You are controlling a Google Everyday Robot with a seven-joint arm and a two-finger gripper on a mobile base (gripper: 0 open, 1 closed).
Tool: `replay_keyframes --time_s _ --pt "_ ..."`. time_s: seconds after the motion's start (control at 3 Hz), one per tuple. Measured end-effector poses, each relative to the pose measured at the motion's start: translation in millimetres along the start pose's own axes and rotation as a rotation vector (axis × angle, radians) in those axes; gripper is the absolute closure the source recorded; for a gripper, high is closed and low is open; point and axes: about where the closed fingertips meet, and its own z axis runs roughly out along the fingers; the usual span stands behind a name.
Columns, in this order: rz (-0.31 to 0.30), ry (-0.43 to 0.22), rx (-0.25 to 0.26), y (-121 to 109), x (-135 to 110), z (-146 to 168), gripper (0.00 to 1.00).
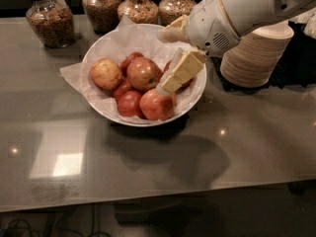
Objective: Pick apple from white bowl
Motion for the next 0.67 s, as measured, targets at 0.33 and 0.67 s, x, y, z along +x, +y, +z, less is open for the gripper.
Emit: replay_keyframes --time_s 0.33,0.67 --pt "-0.023 0.031 -0.007 -6 -3 15 0.21" --pt "-0.037 0.059 -0.017 -15 -5 31 0.23"
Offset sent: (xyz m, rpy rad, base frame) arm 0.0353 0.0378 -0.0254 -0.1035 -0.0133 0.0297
